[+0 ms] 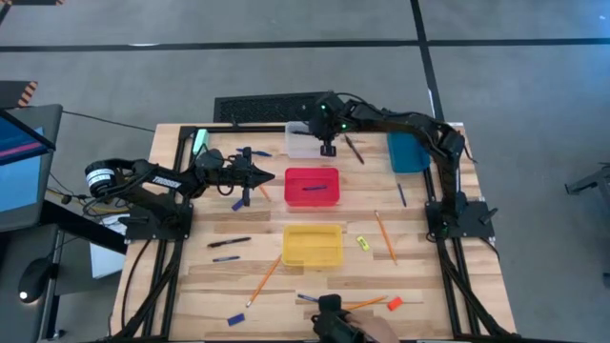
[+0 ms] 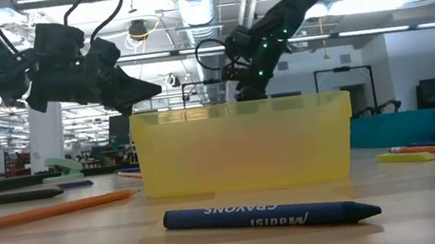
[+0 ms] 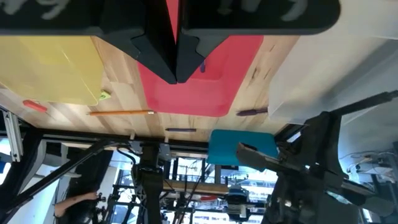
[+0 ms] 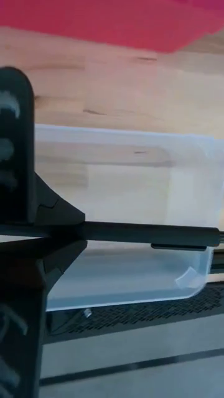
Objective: Sort crayons/erasers/pens/pencils in bins
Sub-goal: Put the middle right black ballpen into the transparent bin
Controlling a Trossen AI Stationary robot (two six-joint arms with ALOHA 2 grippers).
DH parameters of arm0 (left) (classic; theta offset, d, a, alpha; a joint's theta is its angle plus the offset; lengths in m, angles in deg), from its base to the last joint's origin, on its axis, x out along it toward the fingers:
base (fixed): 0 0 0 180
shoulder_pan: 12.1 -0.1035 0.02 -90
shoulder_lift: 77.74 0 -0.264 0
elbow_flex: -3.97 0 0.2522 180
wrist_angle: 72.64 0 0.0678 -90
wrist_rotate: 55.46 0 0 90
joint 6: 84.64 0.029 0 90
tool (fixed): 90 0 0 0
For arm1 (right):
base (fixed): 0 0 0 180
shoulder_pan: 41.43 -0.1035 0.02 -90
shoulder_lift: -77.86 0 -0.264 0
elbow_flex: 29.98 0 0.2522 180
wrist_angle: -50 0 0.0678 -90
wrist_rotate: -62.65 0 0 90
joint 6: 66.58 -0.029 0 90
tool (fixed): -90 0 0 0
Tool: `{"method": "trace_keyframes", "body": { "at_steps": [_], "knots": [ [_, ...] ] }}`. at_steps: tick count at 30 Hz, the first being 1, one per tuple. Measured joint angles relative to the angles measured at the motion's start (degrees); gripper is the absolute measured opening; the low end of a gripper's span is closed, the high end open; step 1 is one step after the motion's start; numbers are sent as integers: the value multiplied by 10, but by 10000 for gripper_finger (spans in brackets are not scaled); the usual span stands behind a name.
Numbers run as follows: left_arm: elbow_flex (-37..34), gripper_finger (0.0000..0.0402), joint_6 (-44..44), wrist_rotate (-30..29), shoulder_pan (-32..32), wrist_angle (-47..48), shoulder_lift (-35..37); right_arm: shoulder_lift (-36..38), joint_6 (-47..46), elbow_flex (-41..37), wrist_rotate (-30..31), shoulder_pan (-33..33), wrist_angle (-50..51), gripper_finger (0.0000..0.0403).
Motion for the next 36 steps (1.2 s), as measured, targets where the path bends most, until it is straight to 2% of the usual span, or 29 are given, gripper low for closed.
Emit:
{"method": "trace_keyframes", "body": {
  "at_steps": [8,36],
  "knots": [
    [0,0,0,0,0,0,0,-37,13,4,-18,1,-22,18],
    [0,0,5,0,0,2,0,-68,11,3,-27,22,-24,21]
  ]
}}
